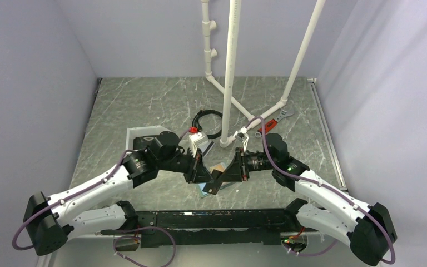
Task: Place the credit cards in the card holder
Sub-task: Pick up the credit card from the center of the board, then insert the credit card into the card holder.
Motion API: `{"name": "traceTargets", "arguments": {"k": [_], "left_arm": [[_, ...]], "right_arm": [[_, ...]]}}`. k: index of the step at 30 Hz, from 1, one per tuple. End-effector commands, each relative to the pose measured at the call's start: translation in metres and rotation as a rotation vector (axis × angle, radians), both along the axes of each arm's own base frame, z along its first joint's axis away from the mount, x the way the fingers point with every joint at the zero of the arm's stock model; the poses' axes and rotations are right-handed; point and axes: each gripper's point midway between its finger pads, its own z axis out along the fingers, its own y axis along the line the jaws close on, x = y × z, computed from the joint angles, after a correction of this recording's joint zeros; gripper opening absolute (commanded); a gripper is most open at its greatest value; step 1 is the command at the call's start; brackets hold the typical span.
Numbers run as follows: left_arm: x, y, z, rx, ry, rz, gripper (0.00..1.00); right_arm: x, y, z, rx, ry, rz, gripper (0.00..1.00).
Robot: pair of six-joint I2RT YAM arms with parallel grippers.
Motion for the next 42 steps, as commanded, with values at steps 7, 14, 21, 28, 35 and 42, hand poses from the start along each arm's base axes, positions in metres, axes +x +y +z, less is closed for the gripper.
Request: {"name": "traceTargets", "arguments": {"k": [7, 14, 21, 28, 35, 42], "left_arm": [[0.052, 0.008, 0.052, -0.31, -0.13, 0.35, 0.0], [0.066, 0.012, 0.066, -0.491, -0.132, 0.462, 0.0], [0.07, 0.02, 0.071, -0.579, -0.117, 0.518, 0.0], [0.07, 0.016, 0.067, -0.597, -0.092, 0.51, 0.0], [0.086, 0.027, 0.02, -0.348, 0.081, 0.679, 0.23], [0.075, 0.096, -0.066, 0.151, 0.301, 0.995, 0.79]], "right_arm": [[0.035, 0.007, 0.03, 0.179, 0.042, -0.314, 0.58], [0.045, 0.007, 0.043, 0.273, 0.079, -0.405, 0.52], [0.049, 0.005, 0.042, 0.302, 0.085, -0.438, 0.4], [0.05, 0.007, 0.053, 0.367, 0.099, -0.427, 0.3], [0.067, -0.001, 0.018, 0.155, 0.113, -0.54, 0.0], [0.064, -0.029, -0.047, -0.223, 0.045, -0.535, 0.0]]}}
